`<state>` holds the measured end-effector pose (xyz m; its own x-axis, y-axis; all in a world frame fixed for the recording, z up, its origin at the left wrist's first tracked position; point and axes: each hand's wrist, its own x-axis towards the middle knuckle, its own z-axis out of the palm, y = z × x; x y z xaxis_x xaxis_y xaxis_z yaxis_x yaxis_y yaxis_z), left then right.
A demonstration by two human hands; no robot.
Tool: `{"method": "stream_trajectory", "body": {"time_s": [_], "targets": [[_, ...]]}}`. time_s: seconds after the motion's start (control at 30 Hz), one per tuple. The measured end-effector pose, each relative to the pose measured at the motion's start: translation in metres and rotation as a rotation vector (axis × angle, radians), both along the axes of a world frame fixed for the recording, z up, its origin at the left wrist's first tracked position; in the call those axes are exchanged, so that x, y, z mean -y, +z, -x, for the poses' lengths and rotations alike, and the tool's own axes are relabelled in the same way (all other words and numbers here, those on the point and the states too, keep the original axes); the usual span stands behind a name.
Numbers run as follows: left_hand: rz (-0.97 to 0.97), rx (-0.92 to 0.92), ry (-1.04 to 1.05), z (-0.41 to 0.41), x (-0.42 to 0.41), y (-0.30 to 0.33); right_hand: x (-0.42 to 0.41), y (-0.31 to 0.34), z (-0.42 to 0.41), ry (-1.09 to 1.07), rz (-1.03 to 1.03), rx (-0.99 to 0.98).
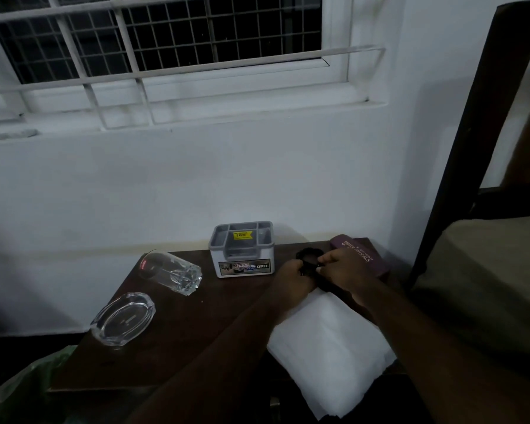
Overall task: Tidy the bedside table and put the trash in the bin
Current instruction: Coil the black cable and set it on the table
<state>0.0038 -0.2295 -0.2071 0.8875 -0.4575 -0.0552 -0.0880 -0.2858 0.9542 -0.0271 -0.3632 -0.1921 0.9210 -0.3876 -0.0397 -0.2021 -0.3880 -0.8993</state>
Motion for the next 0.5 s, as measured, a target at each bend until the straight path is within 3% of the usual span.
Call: {"method": "stream_trajectory", "body": {"time_s": [0.37,0.5], "targets": [[0.124,0.024,-0.039,-0.01,0.007,-0.007,-0.002,-0.001,-0.005,0.033,0.067,0.01],[0.079,0.164,-0.066,-0.006,-0.004,-0.011,-0.005,0.001,-0.005,0.041,0.105,-0.003]]}}
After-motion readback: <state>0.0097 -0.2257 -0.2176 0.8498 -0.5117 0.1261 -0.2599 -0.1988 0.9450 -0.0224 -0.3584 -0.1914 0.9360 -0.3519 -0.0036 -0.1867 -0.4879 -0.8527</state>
